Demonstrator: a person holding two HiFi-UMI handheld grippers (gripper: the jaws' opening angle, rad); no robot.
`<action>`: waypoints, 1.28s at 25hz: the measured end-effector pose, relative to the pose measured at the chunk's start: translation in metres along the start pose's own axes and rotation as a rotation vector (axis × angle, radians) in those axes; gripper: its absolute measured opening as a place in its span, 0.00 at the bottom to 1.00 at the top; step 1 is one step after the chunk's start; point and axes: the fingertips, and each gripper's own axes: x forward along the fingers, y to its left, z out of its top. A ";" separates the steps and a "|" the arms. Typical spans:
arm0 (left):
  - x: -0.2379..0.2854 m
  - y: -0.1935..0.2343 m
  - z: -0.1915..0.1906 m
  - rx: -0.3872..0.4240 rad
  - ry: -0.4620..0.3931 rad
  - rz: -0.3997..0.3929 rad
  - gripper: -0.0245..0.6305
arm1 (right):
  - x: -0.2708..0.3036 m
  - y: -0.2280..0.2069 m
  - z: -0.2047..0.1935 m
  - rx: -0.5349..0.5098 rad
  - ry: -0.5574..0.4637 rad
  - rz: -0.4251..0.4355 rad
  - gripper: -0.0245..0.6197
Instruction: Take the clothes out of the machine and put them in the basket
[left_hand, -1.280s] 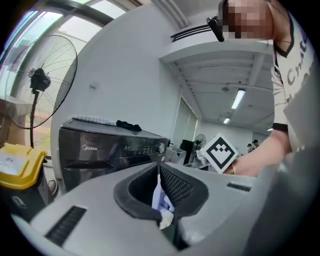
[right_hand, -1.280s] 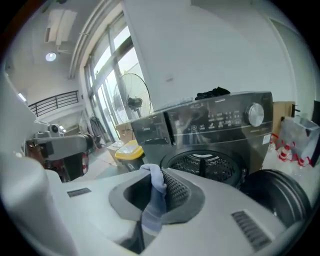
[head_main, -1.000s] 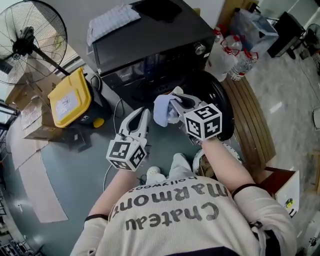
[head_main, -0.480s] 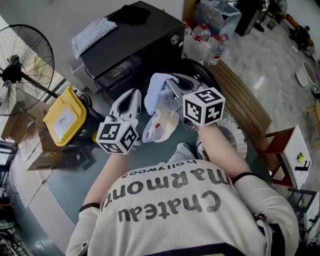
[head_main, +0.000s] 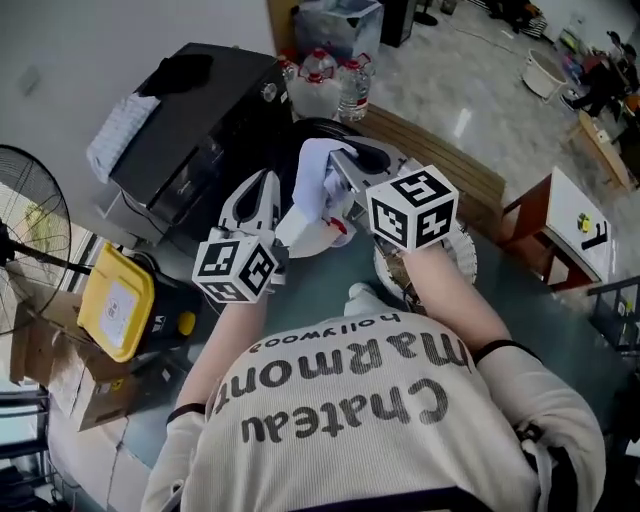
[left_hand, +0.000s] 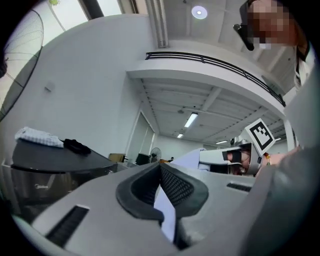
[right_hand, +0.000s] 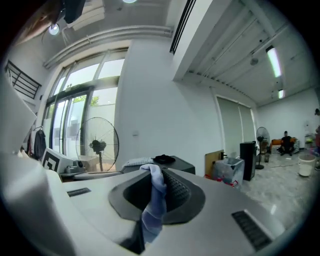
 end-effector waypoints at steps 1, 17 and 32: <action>0.006 -0.009 -0.002 -0.008 0.002 -0.023 0.05 | -0.011 -0.007 0.004 0.002 -0.010 -0.025 0.12; 0.107 -0.163 -0.041 0.005 0.112 -0.293 0.05 | -0.173 -0.133 0.028 0.004 -0.083 -0.377 0.12; 0.195 -0.272 -0.044 -0.007 0.075 -0.354 0.05 | -0.284 -0.243 0.106 -0.081 -0.211 -0.478 0.12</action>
